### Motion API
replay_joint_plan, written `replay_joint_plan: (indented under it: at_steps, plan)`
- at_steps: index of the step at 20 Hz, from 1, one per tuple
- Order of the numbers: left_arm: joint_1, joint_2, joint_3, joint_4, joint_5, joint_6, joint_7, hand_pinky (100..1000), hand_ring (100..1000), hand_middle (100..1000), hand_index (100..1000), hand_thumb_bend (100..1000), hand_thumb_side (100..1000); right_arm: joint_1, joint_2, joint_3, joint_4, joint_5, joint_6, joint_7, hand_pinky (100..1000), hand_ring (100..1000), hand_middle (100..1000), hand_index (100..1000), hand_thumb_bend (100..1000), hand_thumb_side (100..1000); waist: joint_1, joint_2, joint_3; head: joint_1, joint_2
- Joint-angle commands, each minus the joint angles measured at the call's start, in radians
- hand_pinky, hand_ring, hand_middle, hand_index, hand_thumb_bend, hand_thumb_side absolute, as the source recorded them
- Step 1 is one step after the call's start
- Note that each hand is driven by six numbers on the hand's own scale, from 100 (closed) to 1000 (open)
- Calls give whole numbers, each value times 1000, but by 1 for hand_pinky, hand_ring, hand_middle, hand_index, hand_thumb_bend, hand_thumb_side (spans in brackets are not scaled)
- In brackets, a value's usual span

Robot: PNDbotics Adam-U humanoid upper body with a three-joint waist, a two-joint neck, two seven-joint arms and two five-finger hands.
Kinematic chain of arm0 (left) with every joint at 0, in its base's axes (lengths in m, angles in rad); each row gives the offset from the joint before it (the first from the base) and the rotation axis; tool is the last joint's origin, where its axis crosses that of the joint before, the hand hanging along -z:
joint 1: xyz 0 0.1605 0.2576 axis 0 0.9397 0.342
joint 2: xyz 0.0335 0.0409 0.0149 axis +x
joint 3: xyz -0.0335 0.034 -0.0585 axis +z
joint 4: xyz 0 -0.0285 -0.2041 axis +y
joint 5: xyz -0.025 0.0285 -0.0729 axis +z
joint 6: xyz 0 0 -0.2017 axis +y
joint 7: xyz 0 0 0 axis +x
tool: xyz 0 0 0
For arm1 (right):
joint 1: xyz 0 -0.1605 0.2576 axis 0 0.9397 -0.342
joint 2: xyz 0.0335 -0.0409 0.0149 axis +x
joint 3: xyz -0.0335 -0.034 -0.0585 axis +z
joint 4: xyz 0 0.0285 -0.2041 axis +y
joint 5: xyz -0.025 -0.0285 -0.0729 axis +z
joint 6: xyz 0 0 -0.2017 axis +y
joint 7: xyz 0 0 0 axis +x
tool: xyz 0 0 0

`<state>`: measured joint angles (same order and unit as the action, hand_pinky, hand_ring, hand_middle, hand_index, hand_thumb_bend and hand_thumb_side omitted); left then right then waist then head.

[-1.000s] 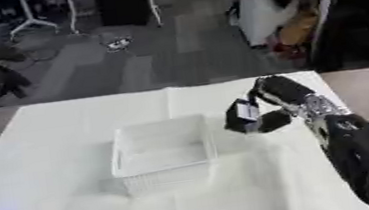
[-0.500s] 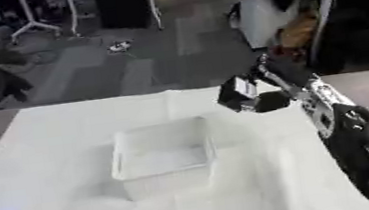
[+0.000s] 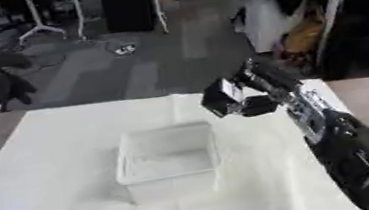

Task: Pick up objects on the table and place them in the box.

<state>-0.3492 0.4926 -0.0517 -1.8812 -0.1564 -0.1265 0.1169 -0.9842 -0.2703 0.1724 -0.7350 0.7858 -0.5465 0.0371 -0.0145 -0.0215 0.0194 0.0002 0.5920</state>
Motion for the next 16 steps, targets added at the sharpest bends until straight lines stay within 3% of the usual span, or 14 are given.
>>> replay_joint_plan:
  at_steps: [1,7,16]
  plan:
    - [-22,16,2,-15,8,-1,-2,410,532,673,789,132,888,-31,16,6,-30,-22,-2,17,100,100,100,348,608,760,4,-10,3,4,-12]
    - [-24,13,2,-15,10,-1,-4,410,532,674,789,132,888,-29,75,16,-40,-17,-2,34,100,100,100,348,606,762,5,-9,6,1,-13]
    - [-24,12,2,-16,10,-2,-5,411,532,674,788,132,888,-32,99,17,-24,9,-9,30,100,100,100,350,606,764,6,-9,7,1,-15]
